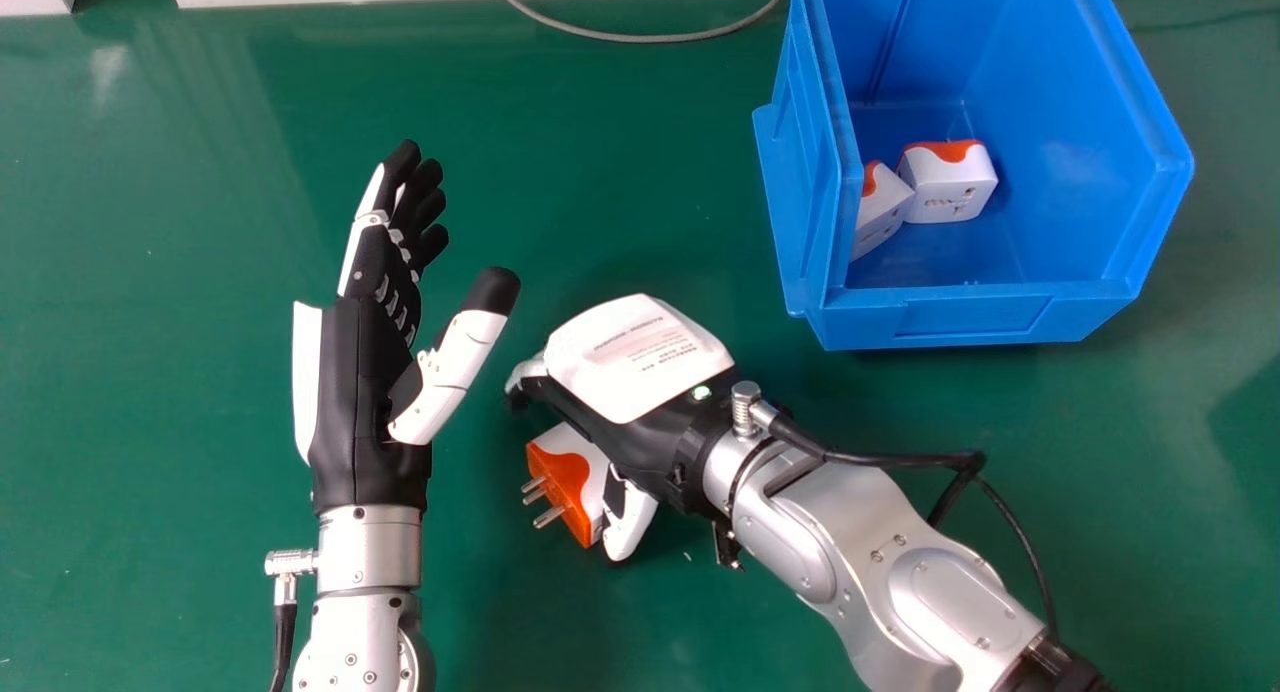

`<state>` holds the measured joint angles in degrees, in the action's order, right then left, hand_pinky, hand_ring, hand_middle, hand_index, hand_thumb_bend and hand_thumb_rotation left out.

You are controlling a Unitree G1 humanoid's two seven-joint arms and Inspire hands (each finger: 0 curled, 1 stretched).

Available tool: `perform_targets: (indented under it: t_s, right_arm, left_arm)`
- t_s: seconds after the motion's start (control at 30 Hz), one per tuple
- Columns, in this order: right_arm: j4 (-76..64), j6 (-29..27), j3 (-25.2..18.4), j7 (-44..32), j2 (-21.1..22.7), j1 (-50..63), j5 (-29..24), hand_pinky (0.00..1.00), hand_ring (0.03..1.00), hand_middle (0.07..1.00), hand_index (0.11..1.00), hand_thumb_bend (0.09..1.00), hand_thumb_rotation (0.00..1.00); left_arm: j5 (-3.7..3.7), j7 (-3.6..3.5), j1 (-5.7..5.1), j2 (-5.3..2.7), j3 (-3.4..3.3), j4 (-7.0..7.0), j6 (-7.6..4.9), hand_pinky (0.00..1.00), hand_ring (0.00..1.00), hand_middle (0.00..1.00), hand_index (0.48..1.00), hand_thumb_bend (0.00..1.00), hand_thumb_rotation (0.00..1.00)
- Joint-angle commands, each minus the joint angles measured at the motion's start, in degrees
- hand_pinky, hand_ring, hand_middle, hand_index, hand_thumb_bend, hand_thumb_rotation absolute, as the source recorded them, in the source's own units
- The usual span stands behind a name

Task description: Pick all objects and put in blue box

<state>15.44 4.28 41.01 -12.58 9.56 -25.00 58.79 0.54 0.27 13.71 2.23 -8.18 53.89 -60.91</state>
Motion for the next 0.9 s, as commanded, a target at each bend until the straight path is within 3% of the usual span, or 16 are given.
perform_targets:
  t_s: [0.0,0.1,0.2,0.3,0.4,0.5,0.67,0.87]
  right_arm:
    - [0.42,-0.43,0.55,-0.24,-0.22,-0.28,-0.38,0.4,0.542,0.636,0.676,0.606,0.0]
    - [0.58,-0.37,0.19,-0.74,-0.46,-0.27,-1.35,0.36,0.49,0.594,0.656,0.578,0.0]
    - [0.68,-0.38,-0.08,-0.97,-0.52,-0.19,-1.99,0.35,0.471,0.579,0.65,0.567,0.0]
    - [0.52,-0.02,-0.18,-1.21,-0.58,-0.07,-2.48,0.34,0.444,0.56,0.64,0.552,0.0]
    - [0.05,0.28,-0.16,-1.53,-0.45,-0.12,-2.85,0.33,0.426,0.548,0.636,0.542,0.0]
    - [-0.26,0.63,-0.18,-1.49,-0.4,-0.13,-2.69,0.32,0.415,0.54,0.633,0.535,0.0]
    - [-0.76,0.15,-0.21,-1.53,0.13,-0.47,-2.58,0.32,0.406,0.534,0.631,0.53,0.0]
    - [-1.96,0.65,-1.59,-0.68,0.3,0.25,-3.35,0.32,0.401,0.531,0.625,0.526,0.0]
  left_arm:
    - [-0.26,0.09,0.53,-0.24,0.2,-0.03,-1.21,0.89,0.9,0.9,0.901,0.91,0.63]
    - [-0.49,0.29,0.63,-0.12,0.19,0.1,-1.33,0.89,0.89,0.9,0.9,0.91,0.63]
    - [0.07,-0.17,0.77,-0.28,0.14,0.22,-1.29,0.88,0.89,0.9,0.899,0.91,0.63]
    - [-0.29,0.16,0.91,-0.19,0.15,0.4,-1.32,0.89,0.89,0.9,0.898,0.91,0.63]
    - [0.02,-0.11,1.08,-0.21,0.15,0.57,-1.28,0.88,0.89,0.9,0.897,0.91,0.63]
    - [-0.16,0.04,1.29,-0.13,0.12,0.69,-1.4,0.89,0.89,0.9,0.899,0.92,0.62]
    - [0.54,-0.65,1.51,-0.28,0.09,0.78,-1.16,0.89,0.89,0.9,0.899,0.92,0.62]
    - [0.23,-0.39,1.66,-0.25,0.06,0.76,-1.22,0.89,0.89,0.9,0.899,0.92,0.62]
